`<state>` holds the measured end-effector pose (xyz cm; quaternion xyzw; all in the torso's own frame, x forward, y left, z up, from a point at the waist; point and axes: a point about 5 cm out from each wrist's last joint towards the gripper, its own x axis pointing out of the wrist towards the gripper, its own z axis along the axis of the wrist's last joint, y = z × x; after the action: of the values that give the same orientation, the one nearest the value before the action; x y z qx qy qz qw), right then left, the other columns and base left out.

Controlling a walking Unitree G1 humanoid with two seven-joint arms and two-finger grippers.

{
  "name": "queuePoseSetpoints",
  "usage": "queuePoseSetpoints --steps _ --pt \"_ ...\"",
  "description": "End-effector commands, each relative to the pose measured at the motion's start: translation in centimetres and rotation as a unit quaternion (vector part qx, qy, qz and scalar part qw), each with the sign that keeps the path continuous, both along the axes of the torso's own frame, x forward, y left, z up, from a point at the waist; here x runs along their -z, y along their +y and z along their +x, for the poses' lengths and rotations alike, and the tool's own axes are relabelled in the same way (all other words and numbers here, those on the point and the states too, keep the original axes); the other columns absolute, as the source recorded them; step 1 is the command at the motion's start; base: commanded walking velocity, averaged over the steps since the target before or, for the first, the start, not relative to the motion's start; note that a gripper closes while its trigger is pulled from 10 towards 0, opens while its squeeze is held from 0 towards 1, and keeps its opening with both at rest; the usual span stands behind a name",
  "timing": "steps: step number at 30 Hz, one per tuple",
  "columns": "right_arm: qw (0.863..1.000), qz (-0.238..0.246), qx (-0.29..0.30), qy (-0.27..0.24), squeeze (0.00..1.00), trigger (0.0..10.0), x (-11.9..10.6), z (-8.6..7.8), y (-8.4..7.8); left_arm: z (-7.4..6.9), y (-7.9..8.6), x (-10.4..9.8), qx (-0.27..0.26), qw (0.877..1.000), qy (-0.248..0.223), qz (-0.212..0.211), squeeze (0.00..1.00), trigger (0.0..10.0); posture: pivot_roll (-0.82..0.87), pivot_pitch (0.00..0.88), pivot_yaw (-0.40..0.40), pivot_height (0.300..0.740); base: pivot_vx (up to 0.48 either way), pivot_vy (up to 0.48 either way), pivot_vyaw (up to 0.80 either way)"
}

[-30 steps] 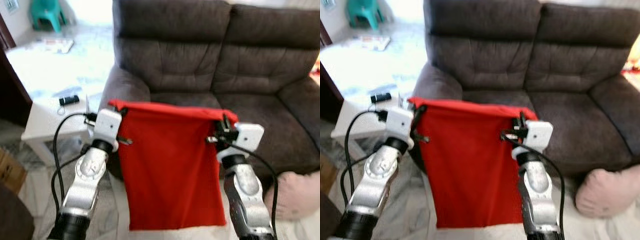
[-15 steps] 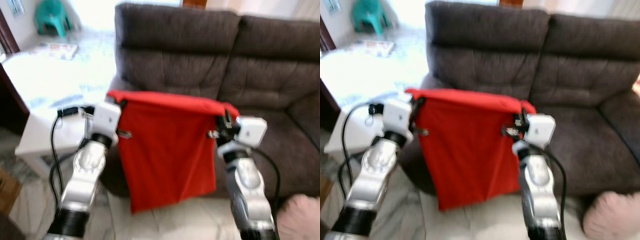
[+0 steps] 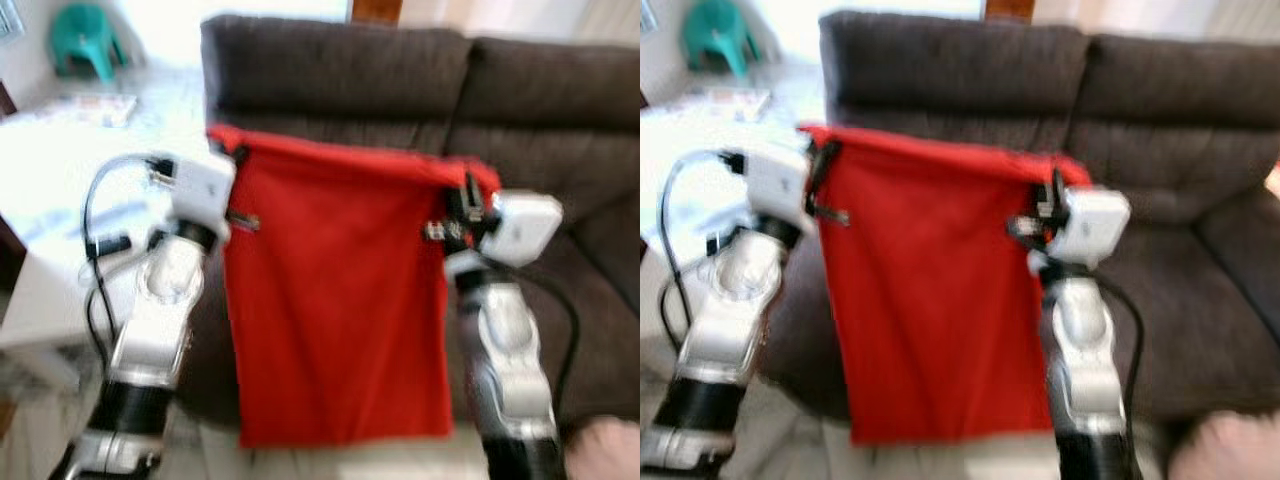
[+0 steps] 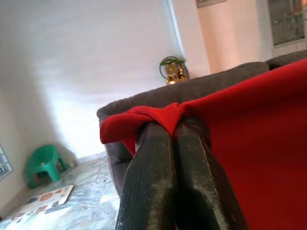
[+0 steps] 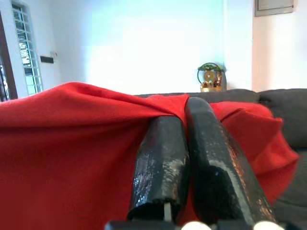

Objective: Move the pillow to the sofa from floor

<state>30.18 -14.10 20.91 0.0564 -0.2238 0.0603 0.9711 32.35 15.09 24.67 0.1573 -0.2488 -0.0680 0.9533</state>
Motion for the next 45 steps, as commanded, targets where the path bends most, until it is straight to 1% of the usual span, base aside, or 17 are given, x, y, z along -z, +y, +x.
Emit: queuePoseSetpoints --steps 1,2,7,16,19,21,22,24,26,27,28,29,38,41,42,43,45 --pt "0.999 0.019 0.036 -0.034 0.0 10.0 -1.6 -0.5 -1.9 -0.4 0.2 -3.0 -0.009 0.998 -0.056 -0.018 0.0 10.0 0.03 0.0 -0.065 0.74 0.386 0.0 0.0" --pt "0.998 0.021 0.035 -0.037 0.0 10.0 -1.8 -0.5 -1.8 -0.5 0.2 -3.4 -0.008 0.998 -0.062 -0.017 0.0 10.0 0.03 0.0 -0.065 0.74 0.386 0.0 0.0" --pt "0.999 0.024 0.031 -0.031 0.0 10.0 -1.5 -0.6 -1.5 -0.4 0.1 -3.8 -0.007 0.998 -0.066 -0.015 0.0 10.0 0.04 0.0 -0.067 0.74 0.389 0.0 0.0" --pt "0.999 0.023 0.03 -0.019 0.0 10.0 -1.1 -0.7 -1.5 -0.3 0.0 -3.5 -0.004 0.998 -0.058 -0.013 0.0 10.0 0.03 0.0 -0.068 0.74 0.386 0.0 0.0" --pt "0.999 0.021 0.03 0.002 0.0 10.0 0.0 -0.6 -1.5 0.0 -0.4 -2.4 0.005 1.0 -0.025 -0.004 0.0 10.0 0.03 0.0 -0.068 0.74 0.107 0.0 0.0" --pt "0.999 0.018 0.031 0.009 0.0 10.0 0.3 -0.6 -1.5 0.0 -0.4 -2.1 0.009 1.0 -0.017 -0.005 0.0 10.0 0.03 0.0 -0.068 0.74 0.0 0.0 0.0" --pt "0.999 0.017 0.034 0.022 0.0 10.0 1.0 -0.6 -1.6 0.1 -0.5 -1.4 0.014 1.0 0.0 -0.009 0.0 10.0 0.03 0.0 -0.068 0.74 0.0 0.0 0.0" --pt "0.999 0.019 0.037 0.033 0.0 10.0 1.5 -0.5 -1.7 0.2 -0.4 -0.9 0.016 1.0 0.012 -0.012 0.0 10.0 0.03 0.0 -0.068 0.74 0.0 0.0 0.0" --pt "0.997 0.014 0.037 0.061 0.0 10.0 2.9 -0.5 -2.0 0.3 -0.4 0.2 0.019 0.999 0.041 -0.012 0.0 10.0 0.03 0.0 -0.069 0.74 0.0 0.0 0.0" --pt "0.997 0.012 0.036 0.065 0.0 10.0 3.1 -0.6 -2.0 0.3 -0.4 0.4 0.019 0.999 0.045 -0.01 0.0 10.0 0.03 0.0 -0.069 0.74 0.0 0.0 0.0" --pt "0.996 0.011 0.032 0.087 0.0 10.0 4.0 -0.6 -2.0 0.4 -0.5 0.8 0.023 0.998 0.059 -0.007 0.0 10.0 0.03 0.0 -0.07 0.74 0.0 0.0 0.0" --pt "0.995 0.009 0.03 0.096 0.0 10.0 4.5 -0.6 -2.1 0.3 -0.5 1.2 0.025 0.997 0.068 -0.004 0.0 10.0 0.03 0.0 -0.071 0.74 0.0 0.0 0.0" --pt "0.992 0.003 0.029 0.126 0.0 10.0 6.5 -0.9 -2.2 0.4 -0.2 2.7 0.017 0.994 0.108 0.01 0.0 10.0 0.03 0.0 -0.073 0.74 0.0 0.0 0.0" --pt "0.99 0.004 0.031 0.137 0.0 10.0 7.1 -1.0 -2.4 0.3 -0.6 3.4 0.031 0.991 0.131 0.018 0.0 10.0 0.03 0.0 -0.072 0.74 0.0 0.0 0.0" --pt "0.987 0.008 0.022 0.156 0.0 10.0 7.7 -1.0 -2.4 0.3 -0.8 3.9 0.036 0.988 0.145 0.023 0.0 10.0 0.03 0.0 -0.071 0.74 0.0 0.0 0.0" --pt "0.987 0.008 0.022 0.156 0.0 10.0 7.7 -1.0 -2.4 0.3 -0.8 3.9 0.036 0.988 0.145 0.023 0.0 10.0 0.03 0.0 -0.071 0.74 0.0 0.0 0.0" --pt "0.983 -0.007 0.015 0.184 0.0 10.0 9.2 -1.1 -2.4 0.1 -1.4 5.8 0.056 0.979 0.191 0.051 0.0 10.0 0.03 0.0 -0.074 0.74 0.0 0.0 0.0"
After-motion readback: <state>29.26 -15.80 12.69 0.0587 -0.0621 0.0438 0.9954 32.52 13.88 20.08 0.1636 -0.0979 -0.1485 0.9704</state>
